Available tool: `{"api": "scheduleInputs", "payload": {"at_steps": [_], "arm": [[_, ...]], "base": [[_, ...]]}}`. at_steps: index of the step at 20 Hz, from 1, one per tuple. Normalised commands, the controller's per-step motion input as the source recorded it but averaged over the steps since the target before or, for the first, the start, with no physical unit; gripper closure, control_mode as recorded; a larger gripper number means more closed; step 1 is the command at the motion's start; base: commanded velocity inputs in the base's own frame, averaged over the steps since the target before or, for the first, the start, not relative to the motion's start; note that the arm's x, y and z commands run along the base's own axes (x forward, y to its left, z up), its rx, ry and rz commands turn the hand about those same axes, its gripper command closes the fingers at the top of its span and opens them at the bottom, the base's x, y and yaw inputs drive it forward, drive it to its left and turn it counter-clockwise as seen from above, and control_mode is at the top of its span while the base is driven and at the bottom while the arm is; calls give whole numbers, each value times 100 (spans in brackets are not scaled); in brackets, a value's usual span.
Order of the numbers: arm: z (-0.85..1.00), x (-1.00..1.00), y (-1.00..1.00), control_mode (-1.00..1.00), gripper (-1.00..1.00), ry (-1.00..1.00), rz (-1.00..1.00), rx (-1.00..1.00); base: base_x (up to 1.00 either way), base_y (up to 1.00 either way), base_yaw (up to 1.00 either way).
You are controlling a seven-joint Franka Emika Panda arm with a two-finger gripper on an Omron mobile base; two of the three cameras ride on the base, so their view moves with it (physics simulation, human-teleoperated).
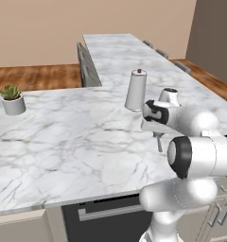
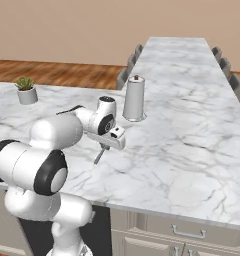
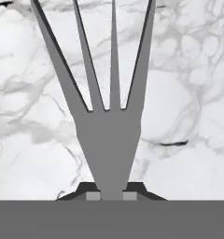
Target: Organize the utensils by type. Pick up the wooden spoons from the counter and place them in the open cabinet. Then pick up the metallic utensils from the counter and place them in the open drawer.
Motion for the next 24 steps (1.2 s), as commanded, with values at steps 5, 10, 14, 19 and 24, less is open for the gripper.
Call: {"api": "scheduleInputs", "payload": {"at_steps": [5, 10, 14, 19, 24], "arm": [[47, -61, 8, -100, 100, -3, 55, -7], [41, -52, 9, -100, 100, 0, 55, -14], [28, -43, 4, -100, 100, -1, 51, -15], [2, -7, 2, -100, 100, -3, 5, -3], [0, 0, 0, -100, 100, 0, 0, 0]], "base": [[0, 0, 0], [0, 0, 0], [0, 0, 0], [0, 0, 0], [0, 0, 0]]}}
